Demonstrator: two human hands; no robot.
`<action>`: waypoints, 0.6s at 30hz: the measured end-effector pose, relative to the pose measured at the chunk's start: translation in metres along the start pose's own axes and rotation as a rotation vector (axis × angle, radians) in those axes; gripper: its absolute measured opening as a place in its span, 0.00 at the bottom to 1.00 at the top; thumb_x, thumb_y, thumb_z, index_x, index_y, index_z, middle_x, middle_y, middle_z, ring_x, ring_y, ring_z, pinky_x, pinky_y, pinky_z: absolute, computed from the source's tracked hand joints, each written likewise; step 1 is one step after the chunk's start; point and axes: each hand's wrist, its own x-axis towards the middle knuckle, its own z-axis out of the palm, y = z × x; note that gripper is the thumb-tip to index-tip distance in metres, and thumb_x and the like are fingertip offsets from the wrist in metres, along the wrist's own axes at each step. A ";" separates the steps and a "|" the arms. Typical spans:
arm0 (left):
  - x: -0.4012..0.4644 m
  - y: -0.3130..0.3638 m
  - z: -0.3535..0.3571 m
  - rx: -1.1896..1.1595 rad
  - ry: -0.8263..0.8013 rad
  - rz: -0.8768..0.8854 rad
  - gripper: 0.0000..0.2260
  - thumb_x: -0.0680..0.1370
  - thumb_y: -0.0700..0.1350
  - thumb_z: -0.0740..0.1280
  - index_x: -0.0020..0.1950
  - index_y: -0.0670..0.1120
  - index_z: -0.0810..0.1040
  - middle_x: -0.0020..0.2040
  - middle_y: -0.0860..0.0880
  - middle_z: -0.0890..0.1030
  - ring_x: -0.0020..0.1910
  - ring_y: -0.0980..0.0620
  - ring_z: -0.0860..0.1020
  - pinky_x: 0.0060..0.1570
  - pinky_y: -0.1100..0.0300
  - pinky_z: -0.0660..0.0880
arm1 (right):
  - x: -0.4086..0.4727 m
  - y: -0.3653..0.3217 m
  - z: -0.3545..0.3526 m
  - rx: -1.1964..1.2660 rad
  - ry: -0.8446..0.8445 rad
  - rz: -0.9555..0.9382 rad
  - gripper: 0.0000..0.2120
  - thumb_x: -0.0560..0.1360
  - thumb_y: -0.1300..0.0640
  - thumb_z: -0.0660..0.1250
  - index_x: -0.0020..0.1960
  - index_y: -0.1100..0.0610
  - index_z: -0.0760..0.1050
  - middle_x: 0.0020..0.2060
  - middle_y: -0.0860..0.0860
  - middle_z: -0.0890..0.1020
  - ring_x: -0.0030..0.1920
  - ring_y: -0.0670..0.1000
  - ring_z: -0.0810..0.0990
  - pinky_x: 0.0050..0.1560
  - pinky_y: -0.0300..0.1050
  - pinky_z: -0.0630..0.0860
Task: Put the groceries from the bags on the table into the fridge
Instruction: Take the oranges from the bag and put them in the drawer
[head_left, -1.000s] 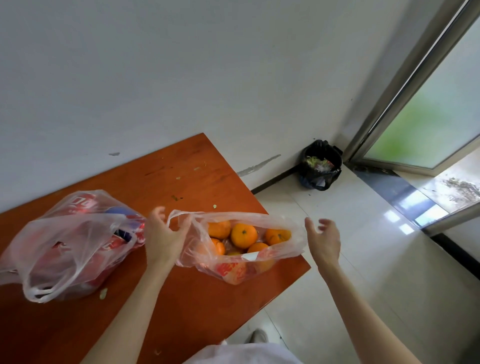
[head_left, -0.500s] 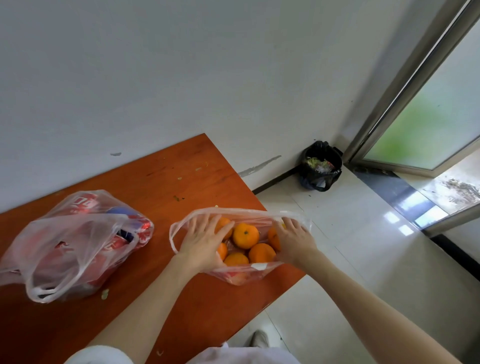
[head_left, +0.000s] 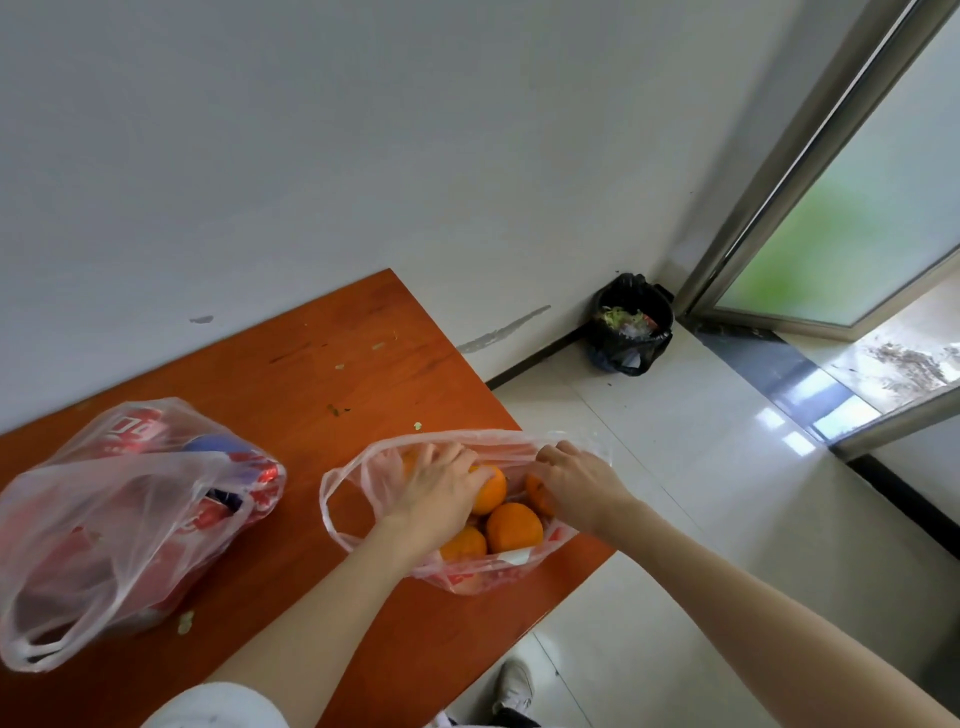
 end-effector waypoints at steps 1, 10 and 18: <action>0.004 0.000 0.003 0.012 -0.019 0.011 0.20 0.77 0.41 0.62 0.68 0.52 0.67 0.67 0.49 0.69 0.69 0.48 0.63 0.65 0.48 0.58 | 0.002 0.003 0.003 -0.015 -0.038 -0.002 0.16 0.79 0.54 0.58 0.65 0.55 0.71 0.64 0.53 0.72 0.62 0.54 0.69 0.63 0.47 0.68; 0.023 0.005 0.021 -0.004 -0.165 -0.052 0.29 0.74 0.43 0.66 0.73 0.53 0.59 0.73 0.45 0.62 0.71 0.44 0.60 0.69 0.48 0.55 | 0.025 0.015 0.031 -0.091 -0.184 0.043 0.27 0.76 0.47 0.63 0.72 0.53 0.61 0.71 0.54 0.64 0.70 0.58 0.62 0.71 0.52 0.61; 0.026 0.013 0.029 0.032 -0.128 -0.122 0.28 0.75 0.40 0.62 0.73 0.55 0.57 0.69 0.45 0.66 0.66 0.45 0.68 0.65 0.51 0.60 | 0.020 0.012 0.038 -0.107 -0.126 0.062 0.32 0.75 0.49 0.65 0.74 0.54 0.57 0.73 0.55 0.61 0.71 0.60 0.62 0.70 0.55 0.63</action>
